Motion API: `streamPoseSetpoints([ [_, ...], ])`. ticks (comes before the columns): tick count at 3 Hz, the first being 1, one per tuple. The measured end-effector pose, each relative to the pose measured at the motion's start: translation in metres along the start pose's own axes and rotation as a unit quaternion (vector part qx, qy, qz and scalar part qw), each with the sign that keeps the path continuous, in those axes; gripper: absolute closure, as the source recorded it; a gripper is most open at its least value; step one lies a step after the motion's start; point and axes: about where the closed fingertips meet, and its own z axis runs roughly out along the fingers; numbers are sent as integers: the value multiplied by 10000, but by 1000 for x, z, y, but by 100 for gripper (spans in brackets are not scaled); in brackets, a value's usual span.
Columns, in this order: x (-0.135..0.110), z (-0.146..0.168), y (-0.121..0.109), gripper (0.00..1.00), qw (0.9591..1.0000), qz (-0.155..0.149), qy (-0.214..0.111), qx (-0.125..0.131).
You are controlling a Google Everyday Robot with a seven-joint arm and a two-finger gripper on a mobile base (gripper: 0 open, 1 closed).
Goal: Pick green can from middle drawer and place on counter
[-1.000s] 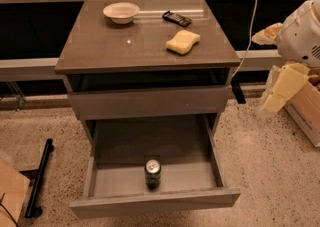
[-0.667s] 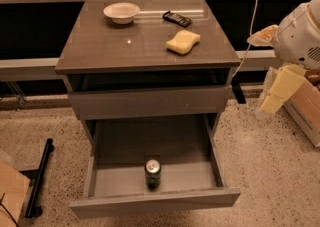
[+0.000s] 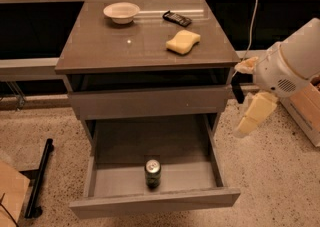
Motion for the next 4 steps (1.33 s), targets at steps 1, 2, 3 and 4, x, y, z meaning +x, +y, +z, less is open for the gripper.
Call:
streamPoseSetpoints([
  [1,15,61,2,0,9984,346,-404,-197],
  [2,22,115,3,0,9947,517,-805,-373],
  [3,26,153,-1,0,9907,749,-988,-557],
  [4,27,156,0,0,9904,766,-993,-582],
])
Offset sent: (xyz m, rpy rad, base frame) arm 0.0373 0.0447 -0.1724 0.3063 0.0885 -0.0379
